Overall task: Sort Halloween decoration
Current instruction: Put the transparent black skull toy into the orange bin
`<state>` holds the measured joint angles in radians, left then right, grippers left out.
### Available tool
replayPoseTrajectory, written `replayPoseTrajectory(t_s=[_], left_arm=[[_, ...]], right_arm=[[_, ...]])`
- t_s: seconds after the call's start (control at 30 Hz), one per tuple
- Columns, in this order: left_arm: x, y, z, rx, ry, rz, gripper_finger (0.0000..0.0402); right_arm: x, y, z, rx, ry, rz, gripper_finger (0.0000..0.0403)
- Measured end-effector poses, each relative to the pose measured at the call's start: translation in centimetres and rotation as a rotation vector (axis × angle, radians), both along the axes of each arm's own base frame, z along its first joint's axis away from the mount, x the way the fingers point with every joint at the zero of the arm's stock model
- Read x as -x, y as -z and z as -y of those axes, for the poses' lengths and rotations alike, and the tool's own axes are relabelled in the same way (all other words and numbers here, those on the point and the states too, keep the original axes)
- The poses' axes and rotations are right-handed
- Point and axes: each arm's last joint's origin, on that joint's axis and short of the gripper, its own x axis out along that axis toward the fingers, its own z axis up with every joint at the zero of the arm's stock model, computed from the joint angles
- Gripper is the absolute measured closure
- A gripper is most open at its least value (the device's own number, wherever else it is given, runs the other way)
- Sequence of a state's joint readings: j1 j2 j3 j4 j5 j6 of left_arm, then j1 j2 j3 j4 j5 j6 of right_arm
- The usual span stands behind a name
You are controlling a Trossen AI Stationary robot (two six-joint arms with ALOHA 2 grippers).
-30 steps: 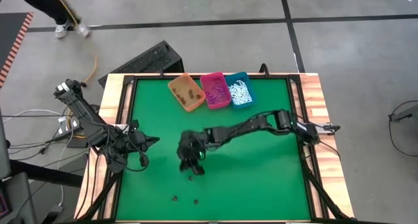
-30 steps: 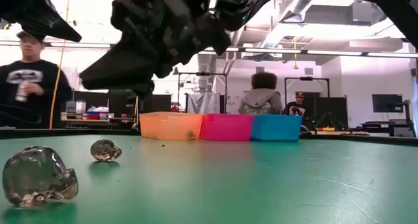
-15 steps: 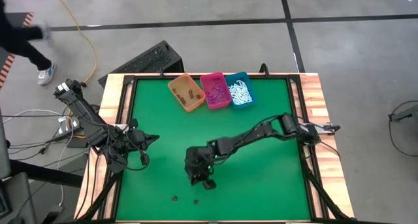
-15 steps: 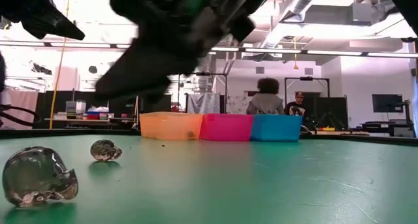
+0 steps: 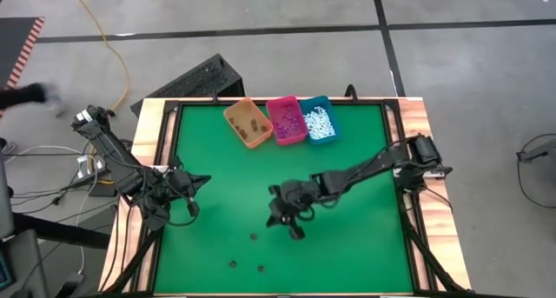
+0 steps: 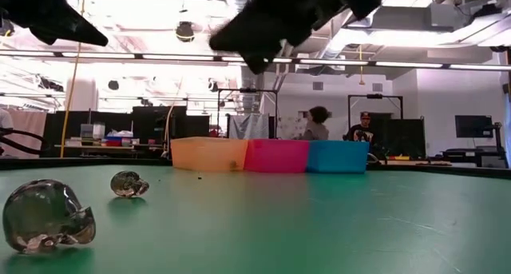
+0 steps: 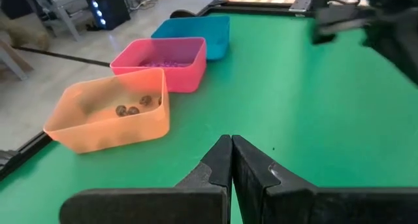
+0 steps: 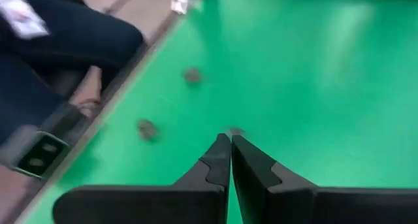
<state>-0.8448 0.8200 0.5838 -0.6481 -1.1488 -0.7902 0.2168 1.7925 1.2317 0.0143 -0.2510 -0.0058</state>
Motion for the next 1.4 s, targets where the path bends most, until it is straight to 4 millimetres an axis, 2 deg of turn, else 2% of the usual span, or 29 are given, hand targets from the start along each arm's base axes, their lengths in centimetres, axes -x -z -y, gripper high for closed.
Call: replayPoseTrajectory(t_s=[0.13,0.23,0.33,0.47,0.6,0.73,0.87,1.03,1.23,1.4], left_arm=[[0.0,0.0,0.0,0.005,0.004,-0.003,0.0401],[0.0,0.0,0.0,0.008,0.005,-0.001,0.0401],[0.0,-0.1,0.1,0.012,0.0,0.009,0.0401],[0.0,-0.1,0.0,0.003,-0.013,0.018,0.04],[0.0,-0.1,0.0,-0.004,-0.018,0.022,0.0392],[0.0,-0.1,-0.1,-0.012,-0.018,0.017,0.0381],[0.0,-0.1,-0.1,-0.013,-0.018,0.016,0.0372],[0.0,0.0,-0.1,-0.013,-0.016,0.013,0.0369],[0.1,0.1,-0.2,-0.015,-0.017,0.0,0.0369],[0.1,0.1,-0.2,-0.017,-0.016,-0.005,0.0369]], right_arm=[[-0.1,2.0,-2.6,-0.004,-0.028,0.04,0.0341],[-0.7,3.5,-3.8,0.009,-0.034,0.07,0.0311],[-1.4,4.7,-4.3,0.003,-0.029,0.101,0.0266],[-2.3,7.6,-4.4,0.013,-0.024,0.074,0.0195],[-3.6,8.3,-4.7,0.01,0.007,0.084,0.0152],[-4.6,9.0,-4.7,0.022,0.032,0.072,0.0149],[-5.3,8.7,-4.2,0.013,0.048,0.099,0.0149],[-5.5,10.9,-4.1,0.014,0.056,0.065,0.0149],[-6.0,11.3,-4.3,0.009,0.055,0.081,0.0149],[-6.0,11.7,-4.2,0.018,0.053,0.066,0.0173]])
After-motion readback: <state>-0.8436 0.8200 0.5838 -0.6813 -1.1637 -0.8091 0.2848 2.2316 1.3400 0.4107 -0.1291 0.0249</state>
